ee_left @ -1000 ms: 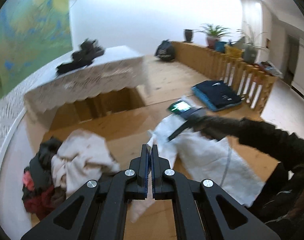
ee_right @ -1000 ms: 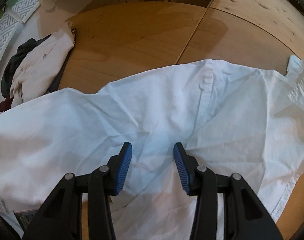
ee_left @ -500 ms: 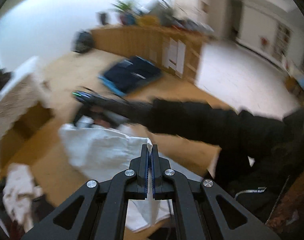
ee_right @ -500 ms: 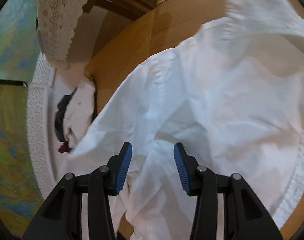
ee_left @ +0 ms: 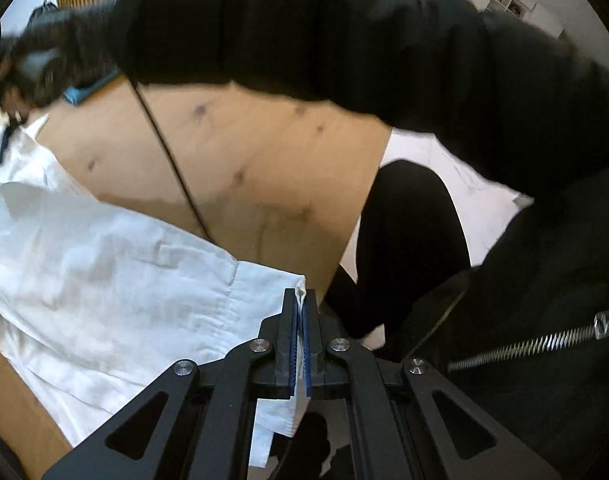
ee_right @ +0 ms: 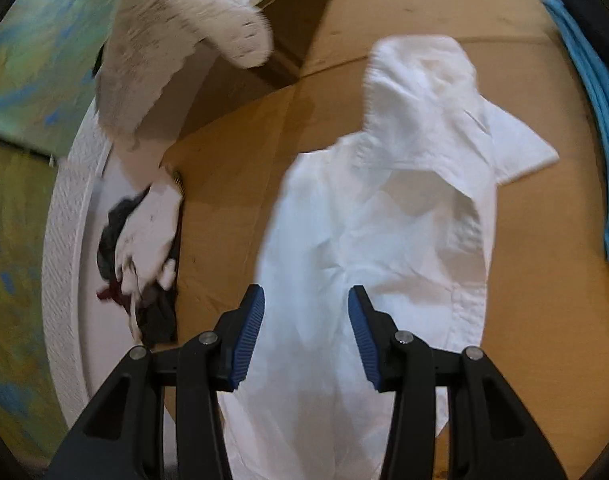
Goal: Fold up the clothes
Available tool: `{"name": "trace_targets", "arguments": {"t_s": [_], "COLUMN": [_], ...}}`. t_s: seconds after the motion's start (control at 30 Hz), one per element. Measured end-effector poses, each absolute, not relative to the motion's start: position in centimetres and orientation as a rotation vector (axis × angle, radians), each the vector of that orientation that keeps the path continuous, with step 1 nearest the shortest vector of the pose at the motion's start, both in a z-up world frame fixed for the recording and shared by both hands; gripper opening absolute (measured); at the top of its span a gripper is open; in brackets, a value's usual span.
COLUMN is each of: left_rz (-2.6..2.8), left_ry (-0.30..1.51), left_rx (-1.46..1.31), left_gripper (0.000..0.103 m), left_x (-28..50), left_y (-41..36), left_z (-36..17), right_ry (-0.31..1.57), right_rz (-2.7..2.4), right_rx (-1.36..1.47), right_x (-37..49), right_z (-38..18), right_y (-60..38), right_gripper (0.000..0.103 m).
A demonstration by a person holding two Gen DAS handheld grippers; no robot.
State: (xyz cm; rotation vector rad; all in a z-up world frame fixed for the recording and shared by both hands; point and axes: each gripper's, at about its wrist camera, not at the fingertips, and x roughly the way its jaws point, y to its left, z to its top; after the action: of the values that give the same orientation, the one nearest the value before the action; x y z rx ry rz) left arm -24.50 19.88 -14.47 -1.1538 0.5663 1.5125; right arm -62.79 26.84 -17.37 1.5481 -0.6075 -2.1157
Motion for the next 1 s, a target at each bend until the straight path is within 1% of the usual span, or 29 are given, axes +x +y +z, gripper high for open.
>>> {"name": "trace_targets", "arguments": {"t_s": [0.07,0.1,0.13,0.2,0.23,0.3,0.33,0.37,0.43,0.53,0.63,0.77,0.93,1.0], "left_rz": [1.505,1.513,1.52,1.568,1.606,1.681,1.725,1.786,1.926,2.09,2.197,2.164,2.117,2.124], "left_ry": [0.548,0.536,0.524,0.481,0.452,0.403,0.407,0.436,0.5,0.496,0.53,0.532,0.586,0.633], "left_rx": [-1.175,-1.187,-1.198,-1.202,-1.197,-1.184,-1.169,-1.151,-1.143,-1.153,-1.155,-1.192,-1.166,-1.152], "left_gripper": [0.002,0.004,0.008,0.021,0.023,0.026,0.027,0.03,0.03,0.03,0.03,0.03,0.03,0.03], "left_x": [-24.8,-24.9,-25.1,-25.7,-26.1,-27.0,-27.6,-28.4,-31.0,-37.2,-43.3,-47.8,-48.7,-49.1], "left_y": [19.4,19.1,18.9,17.4,16.2,13.6,12.1,10.5,7.5,4.1,2.3,2.1,4.7,5.3], "left_z": [-15.0,-15.0,-15.1,-14.4,-13.7,-12.3,-11.7,-11.1,-10.6,-11.1,-12.8,-15.5,-17.3,-17.8], "right_ry": [-0.432,-0.329,-0.259,-0.145,-0.125,-0.116,-0.111,-0.107,-0.09,-0.064,-0.096,-0.119,-0.019,-0.035], "right_rz": [-2.19,-2.222,-2.227,-2.217,-2.225,-2.252,-2.265,-2.279,-2.288,-2.266,-2.216,-2.143,-2.171,-2.165], "right_rx": [1.563,1.591,1.628,1.702,1.704,1.679,1.667,1.654,1.632,1.621,1.626,1.622,1.6,1.61], "right_x": [-62.4,-62.3,-62.2,-62.2,-61.8,-60.8,-60.2,-59.7,-58.2,-54.5,-51.2,-48.5,-49.3,-50.2], "right_z": [-16.9,-17.1,-17.9,-19.6,-19.7,-19.4,-19.2,-19.0,-18.5,-17.6,-17.6,-18.1,-18.1,-18.4], "right_y": [25.2,23.8,22.7,21.0,20.7,20.6,20.5,20.5,20.3,20.0,19.9,18.9,16.9,16.8], "right_gripper": [0.043,0.043,0.043,0.043,0.043,0.043,0.043,0.043,0.043,0.043,0.043,0.043,0.043,0.043]}}
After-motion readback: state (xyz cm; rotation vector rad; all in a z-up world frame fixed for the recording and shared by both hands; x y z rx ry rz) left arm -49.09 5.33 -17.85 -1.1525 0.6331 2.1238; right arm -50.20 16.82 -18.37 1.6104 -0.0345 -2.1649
